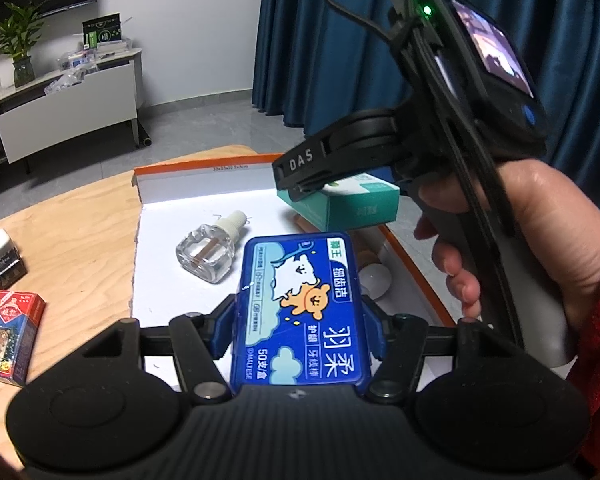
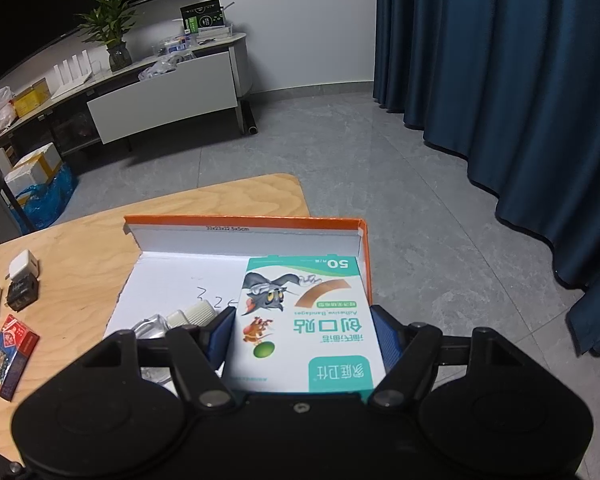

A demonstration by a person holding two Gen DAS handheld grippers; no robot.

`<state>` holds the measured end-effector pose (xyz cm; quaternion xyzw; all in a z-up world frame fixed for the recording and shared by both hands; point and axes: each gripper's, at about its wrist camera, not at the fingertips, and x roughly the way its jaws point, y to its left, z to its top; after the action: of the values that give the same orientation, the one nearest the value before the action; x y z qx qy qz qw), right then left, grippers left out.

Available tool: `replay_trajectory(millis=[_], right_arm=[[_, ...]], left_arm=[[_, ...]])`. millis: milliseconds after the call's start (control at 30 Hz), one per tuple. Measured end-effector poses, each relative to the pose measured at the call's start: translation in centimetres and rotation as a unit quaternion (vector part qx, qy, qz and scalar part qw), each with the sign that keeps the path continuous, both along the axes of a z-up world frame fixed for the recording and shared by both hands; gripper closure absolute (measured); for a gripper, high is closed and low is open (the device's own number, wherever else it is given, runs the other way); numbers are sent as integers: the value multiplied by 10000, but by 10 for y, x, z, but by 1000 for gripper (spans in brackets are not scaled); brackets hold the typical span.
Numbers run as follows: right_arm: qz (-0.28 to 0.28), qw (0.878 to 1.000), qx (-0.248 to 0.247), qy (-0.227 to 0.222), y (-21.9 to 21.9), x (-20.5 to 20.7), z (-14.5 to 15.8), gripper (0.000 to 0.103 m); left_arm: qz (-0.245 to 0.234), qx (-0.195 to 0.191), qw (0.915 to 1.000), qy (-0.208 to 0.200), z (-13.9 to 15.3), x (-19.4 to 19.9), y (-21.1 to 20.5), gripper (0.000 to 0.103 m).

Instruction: Organize rigid objects

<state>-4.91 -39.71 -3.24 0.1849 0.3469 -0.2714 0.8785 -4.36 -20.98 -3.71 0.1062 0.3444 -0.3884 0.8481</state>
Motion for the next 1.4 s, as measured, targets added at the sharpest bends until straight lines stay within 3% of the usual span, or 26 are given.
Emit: replay_trajectory(millis=[200,333,600,833,1133,1267,1400], right_arm=[[11,10000,-28,-2,-1,-3,1,15],[-101,9999,-20,-134,2,-10,8,15],[-184,9993,-97,-320,18,-25,27,14],[-56,9991,-54,-414,51,-27,34,14],[697,9966,193,-384,125,11,26,13],[975,9943,336,-283,159,33,19,13],[1301,9909,303,-145,191,51,14,13]], left_arm=[[-345,-44,9989,301,-5,-2,-2,38],[-289,-88,9995,137,1,-4,3,21],[7,-197,9997,-111,17,1,30,15],[659,-129,9970,-388,26,24,93,9],[1834,385,9800,-674,20,94,200,3],[1916,702,9757,-795,10,127,233,3],[1734,846,9786,-719,-1,163,253,3]])
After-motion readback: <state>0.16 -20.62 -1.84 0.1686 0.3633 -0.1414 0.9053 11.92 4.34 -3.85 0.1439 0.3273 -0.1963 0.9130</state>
